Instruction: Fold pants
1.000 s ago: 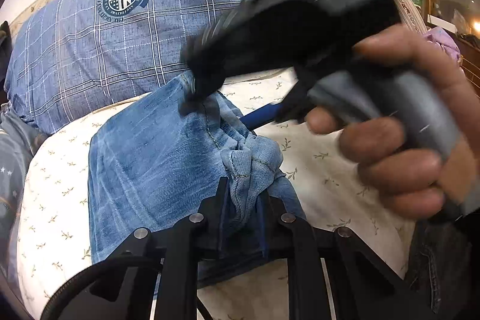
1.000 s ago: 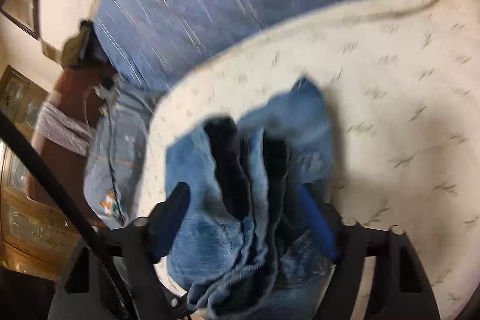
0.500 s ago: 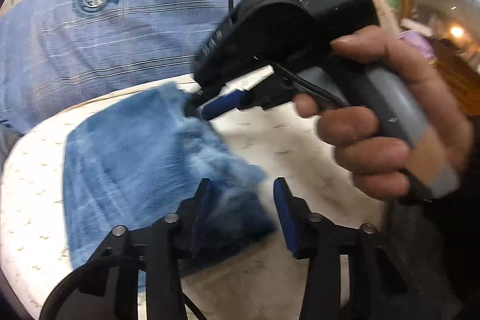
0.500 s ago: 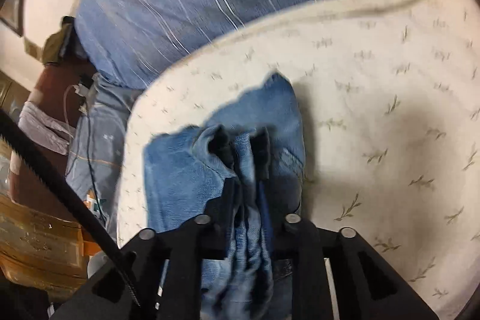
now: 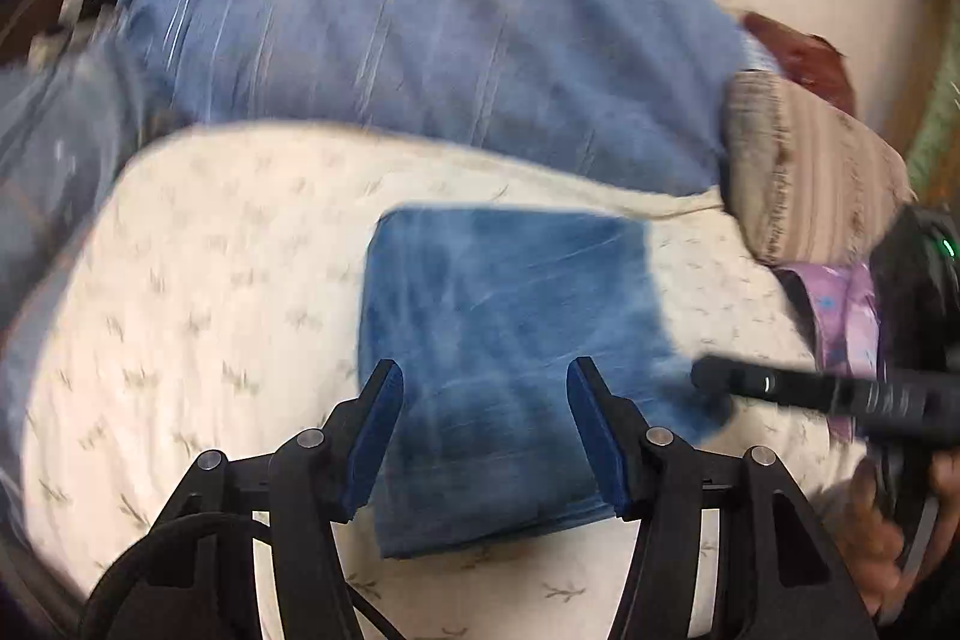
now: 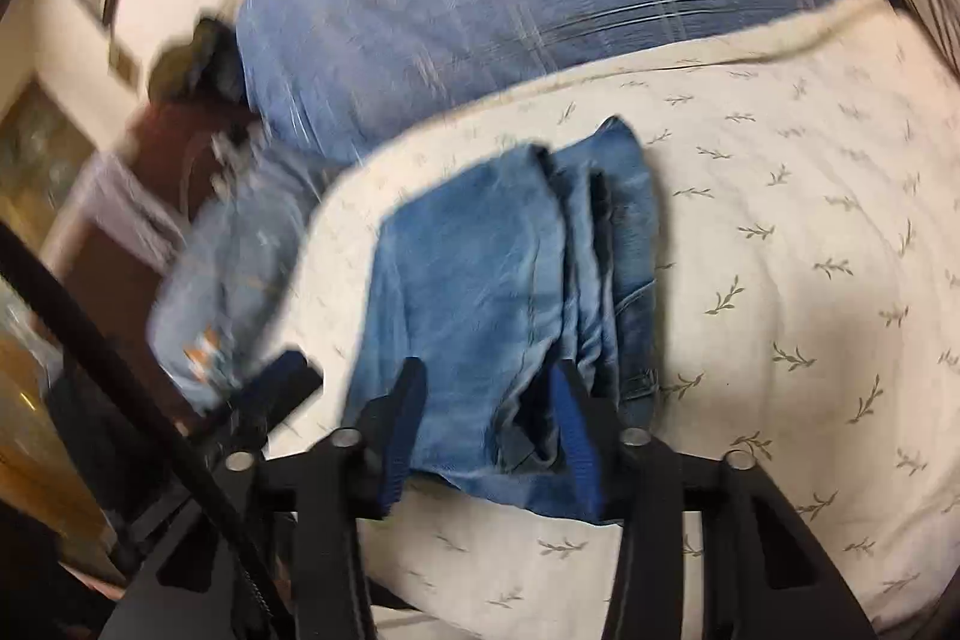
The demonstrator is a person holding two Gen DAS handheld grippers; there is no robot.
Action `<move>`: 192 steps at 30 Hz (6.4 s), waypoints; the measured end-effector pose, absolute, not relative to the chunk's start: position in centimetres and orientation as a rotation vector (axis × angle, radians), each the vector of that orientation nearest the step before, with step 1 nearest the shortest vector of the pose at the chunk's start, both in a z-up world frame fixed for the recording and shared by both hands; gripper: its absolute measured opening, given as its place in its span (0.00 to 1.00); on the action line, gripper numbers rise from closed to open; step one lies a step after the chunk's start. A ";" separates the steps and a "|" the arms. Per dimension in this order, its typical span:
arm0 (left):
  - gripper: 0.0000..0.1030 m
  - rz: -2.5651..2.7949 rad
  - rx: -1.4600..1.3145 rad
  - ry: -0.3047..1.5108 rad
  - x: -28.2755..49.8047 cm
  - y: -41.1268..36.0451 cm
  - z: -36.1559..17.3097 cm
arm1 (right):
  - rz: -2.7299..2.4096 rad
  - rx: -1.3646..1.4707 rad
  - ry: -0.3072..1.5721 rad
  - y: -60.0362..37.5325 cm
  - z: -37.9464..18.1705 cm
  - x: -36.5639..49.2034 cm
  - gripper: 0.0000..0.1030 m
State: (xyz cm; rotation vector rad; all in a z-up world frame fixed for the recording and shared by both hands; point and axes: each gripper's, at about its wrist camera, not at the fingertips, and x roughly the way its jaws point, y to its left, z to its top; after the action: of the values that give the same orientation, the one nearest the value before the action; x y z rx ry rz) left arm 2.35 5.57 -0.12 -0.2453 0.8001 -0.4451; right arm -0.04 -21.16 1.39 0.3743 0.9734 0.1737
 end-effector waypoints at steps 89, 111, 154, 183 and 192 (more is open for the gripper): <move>0.65 -0.449 -0.452 1.149 16.9 4.8 -4.9 | 0.105 0.546 1.020 -25.9 -3.0 6.2 0.92; 0.22 -0.539 -0.502 1.128 17.0 5.8 -2.7 | 0.175 0.504 1.120 -25.1 -3.6 6.3 0.40; 0.53 -0.324 -0.464 1.056 9.1 12.3 -2.4 | 0.088 0.375 1.018 -21.6 -1.7 1.4 0.81; 0.12 -0.253 -0.052 0.942 4.2 4.4 -1.1 | -0.105 0.227 1.083 -21.5 -4.0 1.9 0.12; 0.50 -0.281 -0.042 0.891 1.3 4.2 1.6 | -0.125 0.242 0.967 -21.6 -1.7 -2.4 0.54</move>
State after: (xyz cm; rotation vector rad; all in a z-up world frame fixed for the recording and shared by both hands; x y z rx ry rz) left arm 1.28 4.25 1.64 -0.0420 0.8907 -0.2808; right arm -2.43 -21.58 -1.67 0.2422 0.9669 -0.1249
